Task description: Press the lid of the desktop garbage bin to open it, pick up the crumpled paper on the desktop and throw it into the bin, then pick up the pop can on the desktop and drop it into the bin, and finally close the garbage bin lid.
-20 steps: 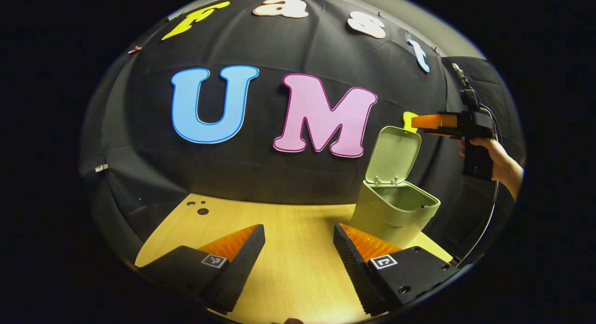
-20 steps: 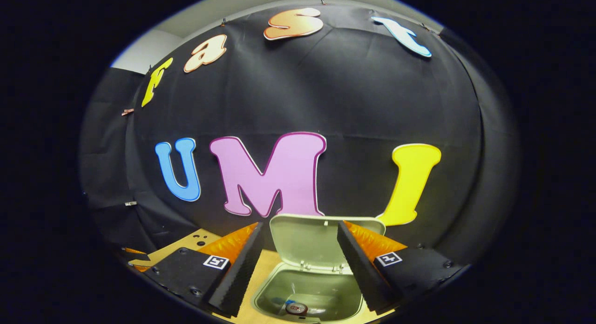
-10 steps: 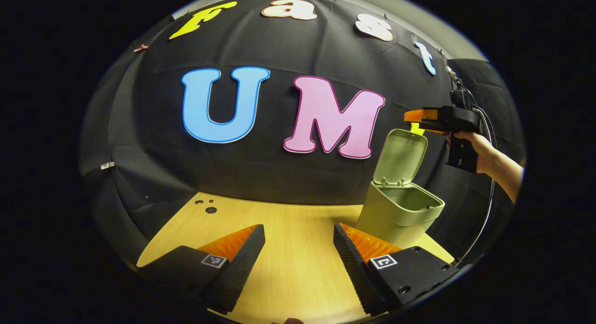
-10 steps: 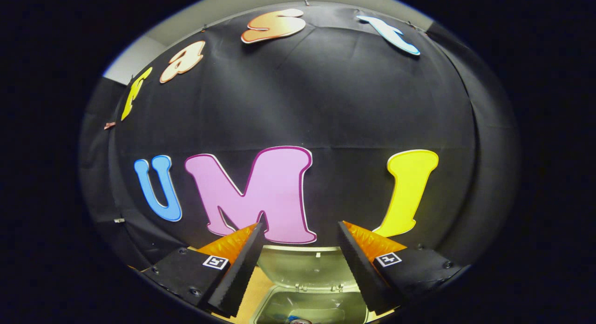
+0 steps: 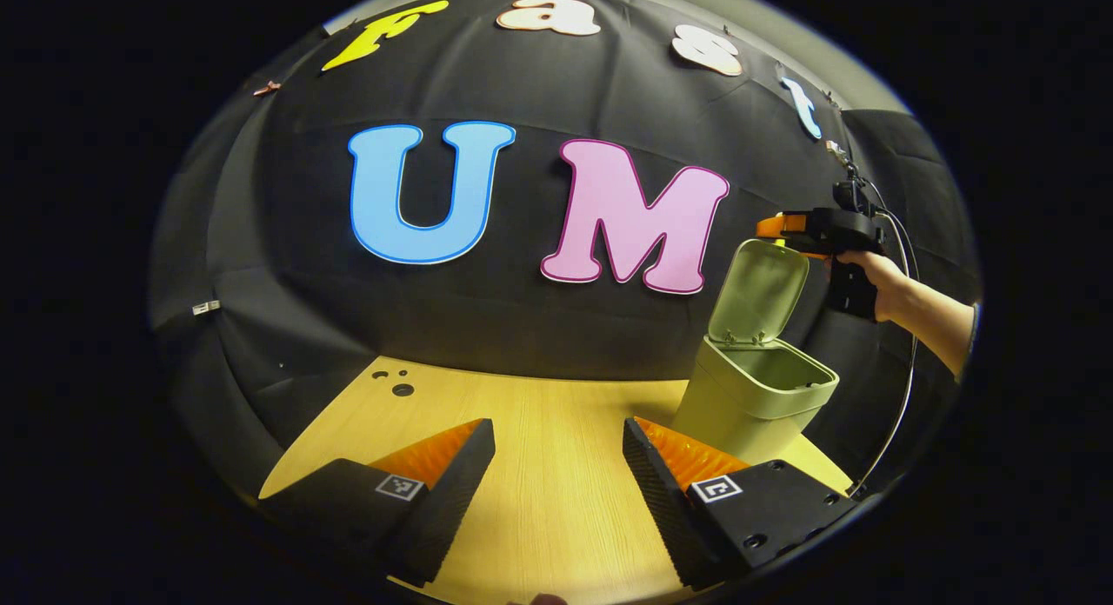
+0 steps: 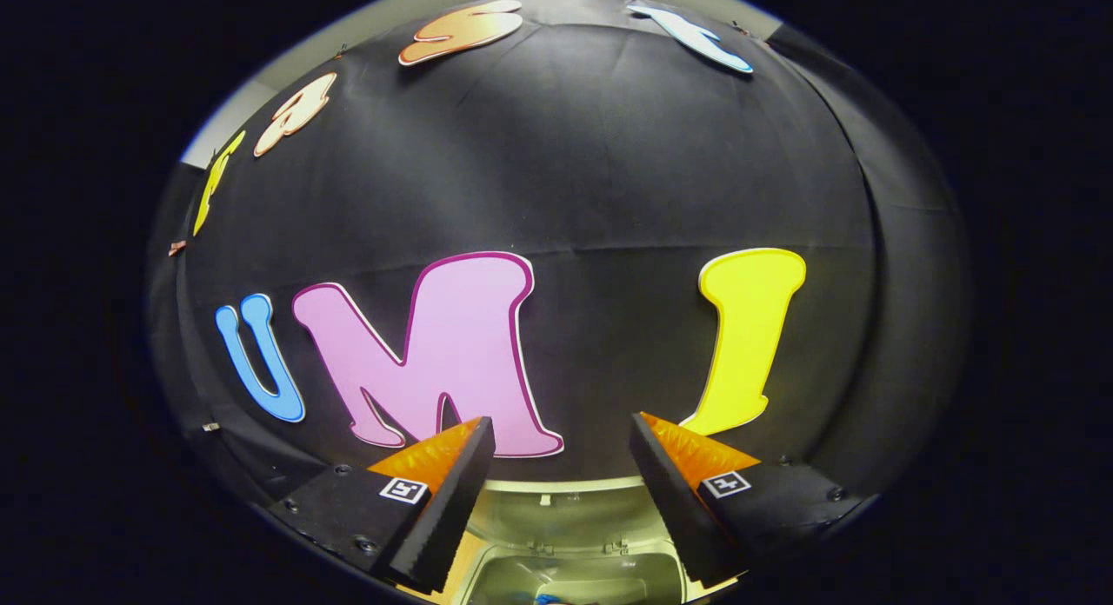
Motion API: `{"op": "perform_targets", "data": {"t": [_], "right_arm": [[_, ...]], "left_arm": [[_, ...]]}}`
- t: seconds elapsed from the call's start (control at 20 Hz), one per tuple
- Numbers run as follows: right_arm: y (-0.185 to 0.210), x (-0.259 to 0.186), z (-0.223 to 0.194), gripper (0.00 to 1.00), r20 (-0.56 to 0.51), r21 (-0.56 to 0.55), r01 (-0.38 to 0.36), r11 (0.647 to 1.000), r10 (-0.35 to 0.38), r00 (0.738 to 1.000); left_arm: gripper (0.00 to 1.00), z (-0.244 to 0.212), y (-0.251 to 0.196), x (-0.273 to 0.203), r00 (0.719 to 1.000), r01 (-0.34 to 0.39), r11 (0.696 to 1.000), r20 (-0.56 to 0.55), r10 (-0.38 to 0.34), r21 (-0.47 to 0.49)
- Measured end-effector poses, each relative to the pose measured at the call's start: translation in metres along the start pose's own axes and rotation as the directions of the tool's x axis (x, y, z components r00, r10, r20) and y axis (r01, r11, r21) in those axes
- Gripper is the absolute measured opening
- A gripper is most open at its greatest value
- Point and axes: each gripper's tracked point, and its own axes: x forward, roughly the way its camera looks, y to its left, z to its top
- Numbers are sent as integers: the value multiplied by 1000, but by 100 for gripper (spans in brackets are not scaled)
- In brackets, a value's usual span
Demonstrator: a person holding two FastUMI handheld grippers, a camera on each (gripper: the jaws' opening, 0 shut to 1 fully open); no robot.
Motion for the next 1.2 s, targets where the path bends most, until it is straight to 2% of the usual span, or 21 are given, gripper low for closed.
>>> {"op": "perform_targets", "data": {"t": [0.2,0.7,0.75,0.85,1.2], "right_arm": [[4,-18,-9,99,-31,-87,-19,996,17,999],[7,-66,-53,100,-113,-61,-69,996,62,992],[8,-70,-57,98,-125,-63,-75,995,66,990],[8,-77,-68,100,-160,-62,-88,994,77,984],[2,-101,-108,98,-308,-84,-116,990,85,948]], "left_arm": [[96,-3,-10,0,1000,23,1000,-3,-23,-4],[96,-13,-27,2,997,67,998,-28,-67,0],[96,-14,-28,1,997,70,998,-29,-70,1],[96,-14,-31,2,997,77,997,-29,-77,2],[96,-13,-43,9,994,104,995,-32,-104,1]]}}
